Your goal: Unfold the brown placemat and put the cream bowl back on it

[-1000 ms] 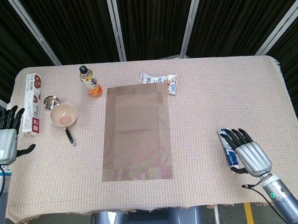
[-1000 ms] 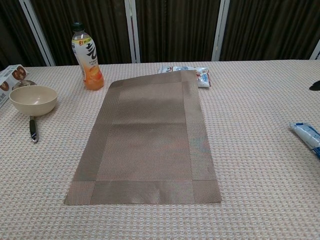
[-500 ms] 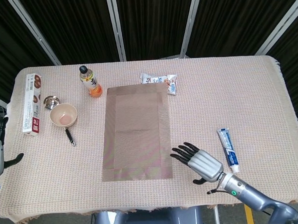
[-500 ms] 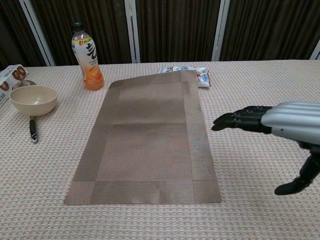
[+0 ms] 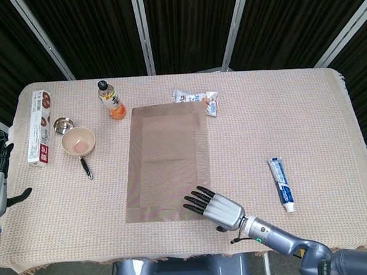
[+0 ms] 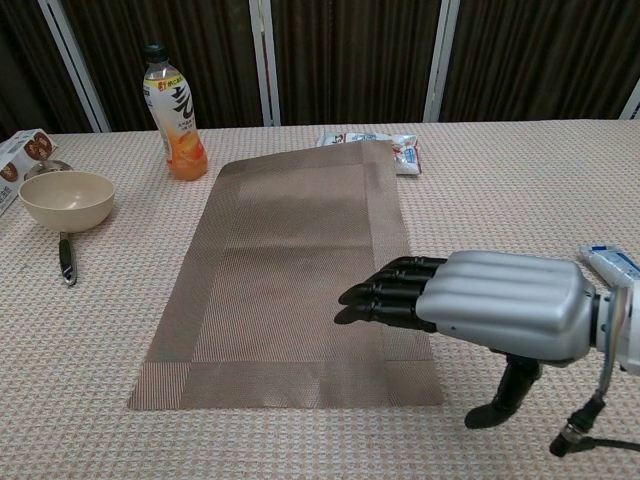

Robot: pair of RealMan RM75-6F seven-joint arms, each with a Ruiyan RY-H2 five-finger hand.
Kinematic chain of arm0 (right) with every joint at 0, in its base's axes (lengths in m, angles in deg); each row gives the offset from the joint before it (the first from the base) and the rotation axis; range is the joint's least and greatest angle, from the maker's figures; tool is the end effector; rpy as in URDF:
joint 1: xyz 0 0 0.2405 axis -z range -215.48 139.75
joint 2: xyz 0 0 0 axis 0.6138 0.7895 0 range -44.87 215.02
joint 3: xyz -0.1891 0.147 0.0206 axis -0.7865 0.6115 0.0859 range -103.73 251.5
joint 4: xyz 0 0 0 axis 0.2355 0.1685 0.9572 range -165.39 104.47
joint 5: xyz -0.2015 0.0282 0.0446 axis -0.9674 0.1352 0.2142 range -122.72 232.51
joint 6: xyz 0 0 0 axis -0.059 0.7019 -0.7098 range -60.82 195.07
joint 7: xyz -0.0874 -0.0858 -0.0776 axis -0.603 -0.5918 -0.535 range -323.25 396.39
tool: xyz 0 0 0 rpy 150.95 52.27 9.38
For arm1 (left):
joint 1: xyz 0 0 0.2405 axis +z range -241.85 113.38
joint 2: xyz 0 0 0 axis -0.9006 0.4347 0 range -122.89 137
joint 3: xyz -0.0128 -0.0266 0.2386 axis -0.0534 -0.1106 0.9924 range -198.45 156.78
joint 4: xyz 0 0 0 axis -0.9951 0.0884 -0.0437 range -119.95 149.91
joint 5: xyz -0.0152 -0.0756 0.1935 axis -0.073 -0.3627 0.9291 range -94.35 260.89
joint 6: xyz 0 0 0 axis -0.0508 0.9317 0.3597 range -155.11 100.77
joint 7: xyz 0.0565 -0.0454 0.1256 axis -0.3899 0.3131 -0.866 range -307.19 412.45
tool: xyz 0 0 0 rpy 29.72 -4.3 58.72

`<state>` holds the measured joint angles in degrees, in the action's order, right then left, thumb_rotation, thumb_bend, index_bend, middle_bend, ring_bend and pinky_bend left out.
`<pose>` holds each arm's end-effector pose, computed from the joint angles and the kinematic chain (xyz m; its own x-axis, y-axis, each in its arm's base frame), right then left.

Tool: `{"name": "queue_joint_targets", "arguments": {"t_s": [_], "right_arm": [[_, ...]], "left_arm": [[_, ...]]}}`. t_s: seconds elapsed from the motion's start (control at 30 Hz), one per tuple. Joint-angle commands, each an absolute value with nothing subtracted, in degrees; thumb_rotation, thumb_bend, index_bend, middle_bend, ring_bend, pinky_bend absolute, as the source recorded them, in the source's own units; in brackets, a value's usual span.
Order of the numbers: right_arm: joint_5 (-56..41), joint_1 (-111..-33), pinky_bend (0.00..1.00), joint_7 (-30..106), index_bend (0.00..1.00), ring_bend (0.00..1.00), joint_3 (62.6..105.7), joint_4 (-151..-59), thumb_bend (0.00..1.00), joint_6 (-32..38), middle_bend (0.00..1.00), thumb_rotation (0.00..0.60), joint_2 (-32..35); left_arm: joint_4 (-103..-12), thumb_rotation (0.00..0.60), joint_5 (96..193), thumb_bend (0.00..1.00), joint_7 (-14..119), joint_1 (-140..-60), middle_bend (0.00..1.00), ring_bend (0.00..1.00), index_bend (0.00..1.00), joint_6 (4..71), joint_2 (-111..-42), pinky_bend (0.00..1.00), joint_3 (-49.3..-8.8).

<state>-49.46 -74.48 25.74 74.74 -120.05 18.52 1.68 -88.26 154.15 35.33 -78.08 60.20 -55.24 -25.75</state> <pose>-0.1342 -0.2367 -0.0355 0.6873 -0.2014 0.6979 -0.5034 -0.8247 0.2577 -0.2606 0.2240 0.1670 0.4985 -0.0678 0.8643 0.8652 0.1016 -0.4910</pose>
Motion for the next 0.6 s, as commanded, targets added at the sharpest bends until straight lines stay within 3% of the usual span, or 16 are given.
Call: {"name": "queue_joint_targets", "arguments": {"t_s": [0.03, 0.6], "right_arm": [[-48.8, -75.2, 0.00, 24.2, 0.03, 0.00, 75.2, -118.2, 0.00, 19.3, 0.00, 0.600, 0.1], [-46.1, -75.1, 0.00, 19.6, 0.04, 0.00, 74.2, -112.9, 0.00, 17.8, 0.00, 0.600, -4.2]], "left_arm": [[-88.1, 0.600, 154.2, 0.00, 35.3, -78.1, 0.00, 0.00, 0.00, 60.0, -55.4, 0.00, -25.8], [-87.5, 0.600, 154.7, 0.00, 35.2, -77.8, 0.00, 0.00, 0.00, 58.4, -56.0, 0.00, -26.4]]}}
